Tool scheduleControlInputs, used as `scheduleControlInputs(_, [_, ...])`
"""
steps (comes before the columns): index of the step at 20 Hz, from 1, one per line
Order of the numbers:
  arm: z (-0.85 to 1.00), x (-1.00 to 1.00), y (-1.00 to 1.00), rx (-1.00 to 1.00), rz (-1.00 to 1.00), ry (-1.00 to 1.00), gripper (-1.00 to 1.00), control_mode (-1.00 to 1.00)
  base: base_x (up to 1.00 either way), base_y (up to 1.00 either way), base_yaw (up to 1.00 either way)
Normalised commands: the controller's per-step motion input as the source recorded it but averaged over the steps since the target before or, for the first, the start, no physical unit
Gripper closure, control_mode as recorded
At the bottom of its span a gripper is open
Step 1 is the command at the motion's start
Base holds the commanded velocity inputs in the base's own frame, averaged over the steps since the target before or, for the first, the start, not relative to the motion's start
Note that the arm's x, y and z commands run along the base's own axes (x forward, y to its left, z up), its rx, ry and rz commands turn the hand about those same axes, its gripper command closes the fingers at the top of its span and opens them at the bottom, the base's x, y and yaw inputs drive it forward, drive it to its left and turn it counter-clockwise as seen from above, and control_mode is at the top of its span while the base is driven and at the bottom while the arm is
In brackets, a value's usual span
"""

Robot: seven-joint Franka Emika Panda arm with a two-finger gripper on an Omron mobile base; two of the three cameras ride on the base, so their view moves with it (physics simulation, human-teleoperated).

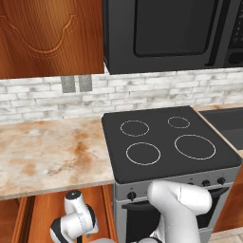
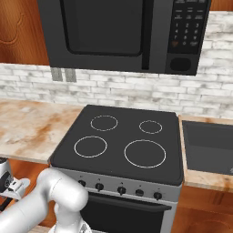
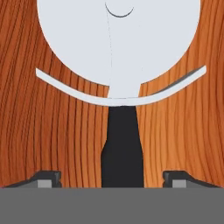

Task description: Take the pizza cutter from the drawer on the left and place it on the dining counter for cutting.

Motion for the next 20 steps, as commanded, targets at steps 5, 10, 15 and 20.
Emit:
scheduleControlInputs(5, [0.00,0.00,0.00,0.00,0.00,0.00,1.00,-1.00,0.00,0.00,0.00])
scheduleControlInputs(10, [0.00,0.00,0.00,0.00,0.00,0.00,1.00,-1.00,0.00,0.00,0.00])
scheduleControlInputs(15, [0.00,0.00,0.00,0.00,0.00,0.00,1.00,-1.00,0.00,0.00,0.00])
scheduleControlInputs(20, [0.03,-0.14,0.04,0.00,0.00,-0.06,1.00,-1.00,0.00,0.00,0.00])
